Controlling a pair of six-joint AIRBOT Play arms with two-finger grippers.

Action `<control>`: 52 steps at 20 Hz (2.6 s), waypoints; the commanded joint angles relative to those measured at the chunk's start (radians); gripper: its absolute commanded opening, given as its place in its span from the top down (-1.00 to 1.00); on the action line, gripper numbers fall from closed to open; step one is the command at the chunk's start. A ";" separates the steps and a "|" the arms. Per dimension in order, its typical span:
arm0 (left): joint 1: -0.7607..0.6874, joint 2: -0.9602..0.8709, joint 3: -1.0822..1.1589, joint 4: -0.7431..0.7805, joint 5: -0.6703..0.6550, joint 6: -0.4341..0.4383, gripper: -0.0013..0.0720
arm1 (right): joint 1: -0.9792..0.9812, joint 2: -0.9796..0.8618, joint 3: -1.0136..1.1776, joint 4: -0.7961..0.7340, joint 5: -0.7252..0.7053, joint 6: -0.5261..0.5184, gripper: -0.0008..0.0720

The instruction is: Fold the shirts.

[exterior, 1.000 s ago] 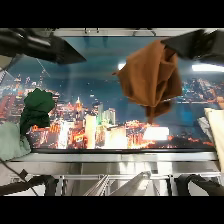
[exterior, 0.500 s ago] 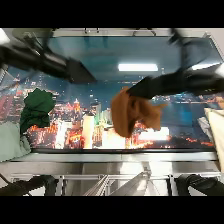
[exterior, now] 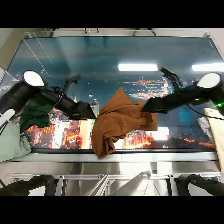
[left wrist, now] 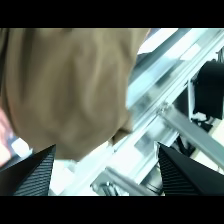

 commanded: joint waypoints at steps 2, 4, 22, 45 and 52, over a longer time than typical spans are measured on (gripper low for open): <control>0.027 0.000 -0.187 0.003 0.029 0.008 -0.98 | -0.206 -0.005 -0.145 -0.177 -0.093 0.074 -0.65; 0.009 -0.002 -0.253 -0.011 0.096 0.016 -0.94 | -0.217 -0.048 -0.171 -0.156 -0.133 0.042 -0.65; -0.147 -0.117 -0.303 -0.241 0.320 0.166 0.94 | -0.084 -0.230 -0.131 0.316 -0.107 -0.248 0.92; 0.314 0.344 0.776 -0.238 -0.099 -0.092 0.92 | -0.296 0.465 0.699 0.283 -0.272 -0.171 0.92; 0.142 0.092 0.384 -0.160 -0.127 -0.032 0.92 | -0.162 0.061 0.525 0.190 -0.068 -0.124 0.92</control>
